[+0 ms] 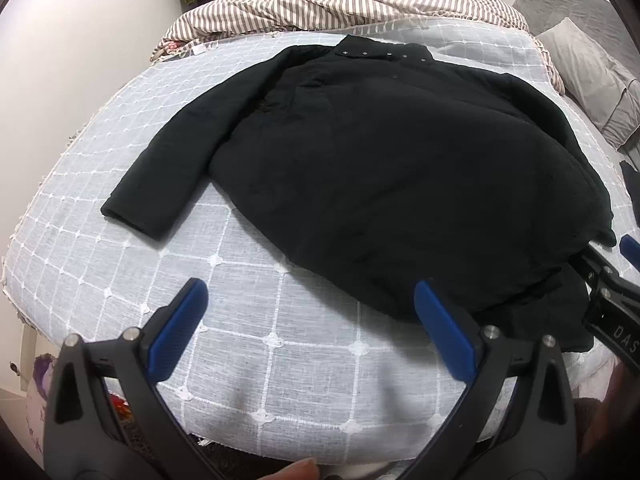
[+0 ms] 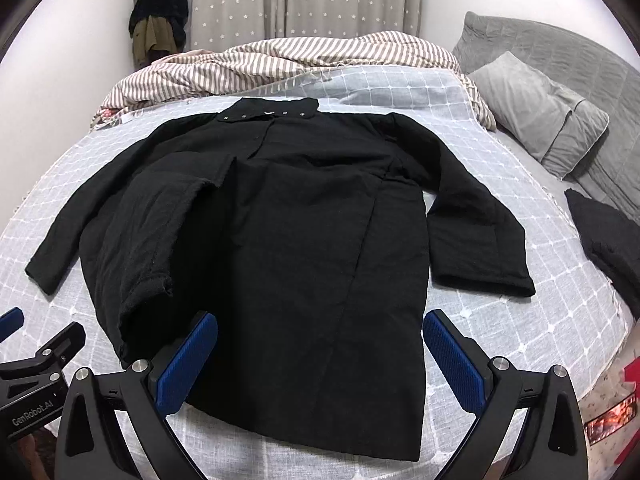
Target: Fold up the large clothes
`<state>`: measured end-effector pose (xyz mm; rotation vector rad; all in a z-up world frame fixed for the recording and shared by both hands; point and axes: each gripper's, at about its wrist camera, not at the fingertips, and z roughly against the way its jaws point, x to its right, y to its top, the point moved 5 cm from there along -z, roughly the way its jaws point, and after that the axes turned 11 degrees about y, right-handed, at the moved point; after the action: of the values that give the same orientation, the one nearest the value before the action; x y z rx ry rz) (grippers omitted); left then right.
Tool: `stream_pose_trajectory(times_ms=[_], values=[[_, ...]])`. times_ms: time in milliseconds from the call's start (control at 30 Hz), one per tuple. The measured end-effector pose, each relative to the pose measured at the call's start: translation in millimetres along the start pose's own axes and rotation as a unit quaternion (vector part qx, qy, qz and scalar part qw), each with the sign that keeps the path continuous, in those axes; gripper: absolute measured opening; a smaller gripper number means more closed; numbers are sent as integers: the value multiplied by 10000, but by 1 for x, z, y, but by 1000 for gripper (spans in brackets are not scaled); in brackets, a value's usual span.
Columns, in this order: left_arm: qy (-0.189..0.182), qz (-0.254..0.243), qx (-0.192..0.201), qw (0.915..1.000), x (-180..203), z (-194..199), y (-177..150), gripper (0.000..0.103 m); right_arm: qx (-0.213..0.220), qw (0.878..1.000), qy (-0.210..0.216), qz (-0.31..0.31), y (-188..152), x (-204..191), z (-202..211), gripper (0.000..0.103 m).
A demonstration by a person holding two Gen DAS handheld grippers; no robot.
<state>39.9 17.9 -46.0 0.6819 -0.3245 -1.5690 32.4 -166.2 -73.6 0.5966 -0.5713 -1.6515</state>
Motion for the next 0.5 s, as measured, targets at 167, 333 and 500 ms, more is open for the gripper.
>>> stream_pose_trajectory(times_ms=[167,333,500], values=[[-6,28,17,10000,-2,1,1,103,-36,10000,5,27,0,-1,-3,103],[-10,6,-1,10000,-1,0,0,103,-48,10000,-26,83,-1,-3,-4,103],[-11,-2,15,10000,-1,1,1,103,-66,10000,-13,70,-1,-2,-6,103]])
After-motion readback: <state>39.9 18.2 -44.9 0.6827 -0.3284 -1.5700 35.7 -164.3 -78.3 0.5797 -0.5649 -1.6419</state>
